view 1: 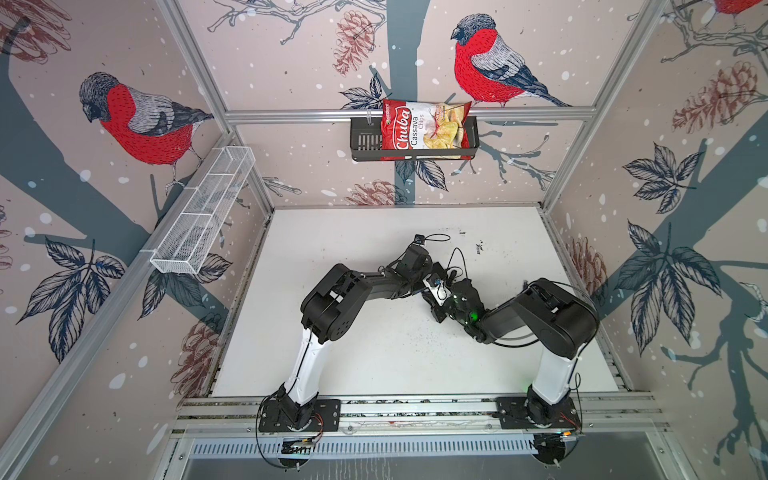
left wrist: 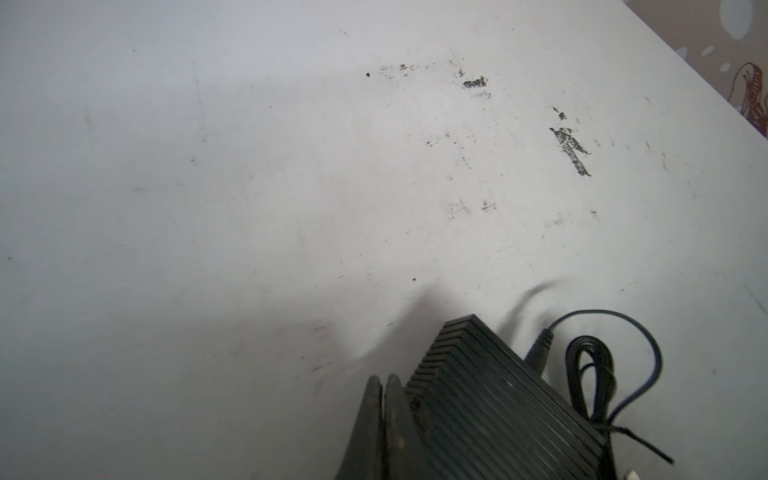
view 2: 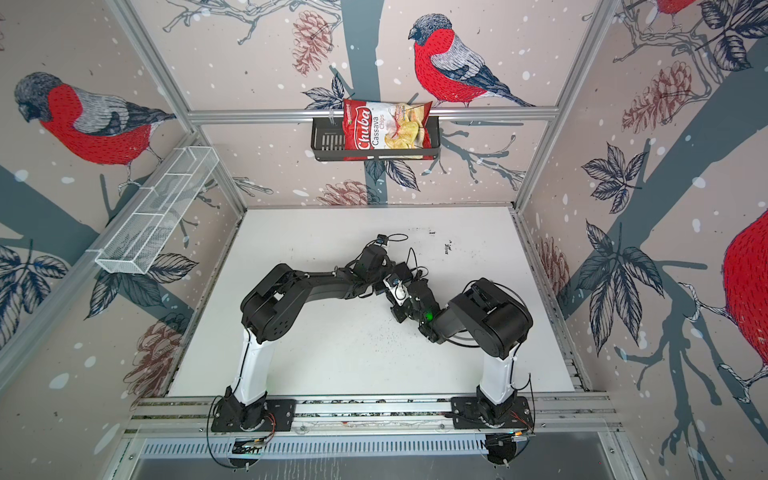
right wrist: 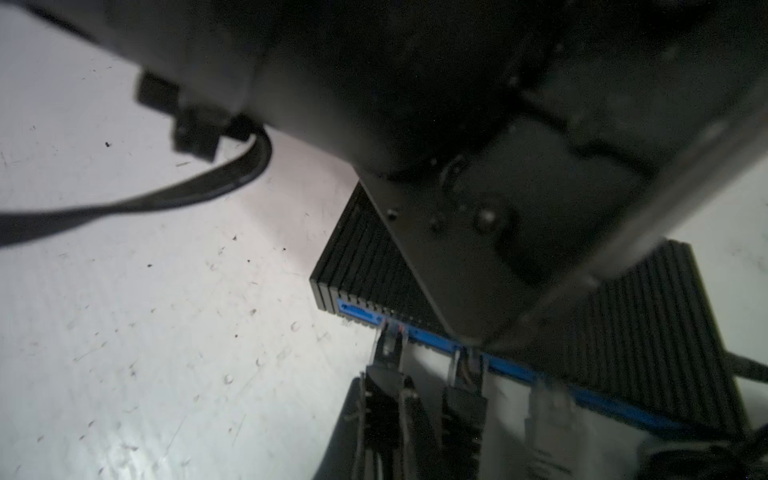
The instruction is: Insert the plug into the switch port
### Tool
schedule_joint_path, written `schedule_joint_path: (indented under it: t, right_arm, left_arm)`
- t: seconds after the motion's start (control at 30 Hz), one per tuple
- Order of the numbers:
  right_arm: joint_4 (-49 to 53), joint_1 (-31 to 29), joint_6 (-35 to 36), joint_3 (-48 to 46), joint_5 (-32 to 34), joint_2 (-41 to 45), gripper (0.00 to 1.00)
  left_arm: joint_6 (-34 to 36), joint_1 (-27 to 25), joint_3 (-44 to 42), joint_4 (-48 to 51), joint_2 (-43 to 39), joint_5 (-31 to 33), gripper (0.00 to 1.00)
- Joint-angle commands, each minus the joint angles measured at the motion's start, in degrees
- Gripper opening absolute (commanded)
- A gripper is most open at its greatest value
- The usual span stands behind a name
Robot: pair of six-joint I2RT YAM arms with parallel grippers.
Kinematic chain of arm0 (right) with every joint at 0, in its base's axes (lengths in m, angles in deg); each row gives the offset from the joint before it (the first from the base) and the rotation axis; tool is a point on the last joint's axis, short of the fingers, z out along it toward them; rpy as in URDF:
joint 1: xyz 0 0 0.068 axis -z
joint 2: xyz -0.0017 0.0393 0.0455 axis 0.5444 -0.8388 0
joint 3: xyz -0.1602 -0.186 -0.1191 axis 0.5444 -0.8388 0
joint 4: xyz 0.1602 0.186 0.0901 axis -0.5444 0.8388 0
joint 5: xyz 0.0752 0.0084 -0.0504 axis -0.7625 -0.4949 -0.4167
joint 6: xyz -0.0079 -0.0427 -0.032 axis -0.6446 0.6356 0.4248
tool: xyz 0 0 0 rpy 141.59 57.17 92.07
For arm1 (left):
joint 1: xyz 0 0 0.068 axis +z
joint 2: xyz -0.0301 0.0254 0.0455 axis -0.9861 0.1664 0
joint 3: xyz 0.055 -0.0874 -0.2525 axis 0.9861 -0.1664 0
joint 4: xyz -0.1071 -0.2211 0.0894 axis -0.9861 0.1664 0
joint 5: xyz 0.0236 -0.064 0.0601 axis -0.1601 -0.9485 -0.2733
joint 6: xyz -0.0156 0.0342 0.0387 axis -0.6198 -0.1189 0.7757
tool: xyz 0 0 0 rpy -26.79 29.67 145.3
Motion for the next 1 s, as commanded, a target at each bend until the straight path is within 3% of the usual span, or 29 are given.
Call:
schedule_joint_path:
  t: [0.0, 0.23, 0.43, 0.67, 0.7, 0.73, 0.97]
  right_arm:
    - [-6.44, 0.09, -0.41, 1.15, 5.51, -0.21, 0.01]
    - [-6.29, 0.17, 1.29, -2.26, 1.93, 2.07, 0.00]
    - [-6.13, 0.42, 2.06, -3.98, 1.83, 4.32, 0.00]
    - [-7.34, 0.79, 2.06, -5.66, 0.66, 6.36, 0.01]
    - [-7.65, 0.88, 1.88, -5.91, 0.59, 6.41, 0.00]
    - [-7.93, 0.97, 1.71, -6.10, 0.63, 6.49, 0.00]
    - [-9.61, 1.23, 1.04, -6.44, 0.47, 5.77, 0.01]
  left_arm:
    - [-1.01, -2.32, -2.98, 27.65, 2.07, -17.33, 0.00]
    - [-1.66, -1.02, -1.55, 27.62, 0.54, -16.08, 0.00]
    - [-2.80, 1.54, 0.52, 27.59, -3.09, -16.09, 0.31]
    - [-4.23, 4.11, 0.35, 26.56, -7.09, -19.75, 0.57]
    - [-5.01, 4.50, -0.61, 25.67, -7.84, -20.49, 0.67]
    - [-5.86, 4.98, -1.97, 24.32, -8.70, -21.57, 0.96]
    - [-9.96, 6.40, -5.32, 19.43, -13.21, -26.21, 0.97]
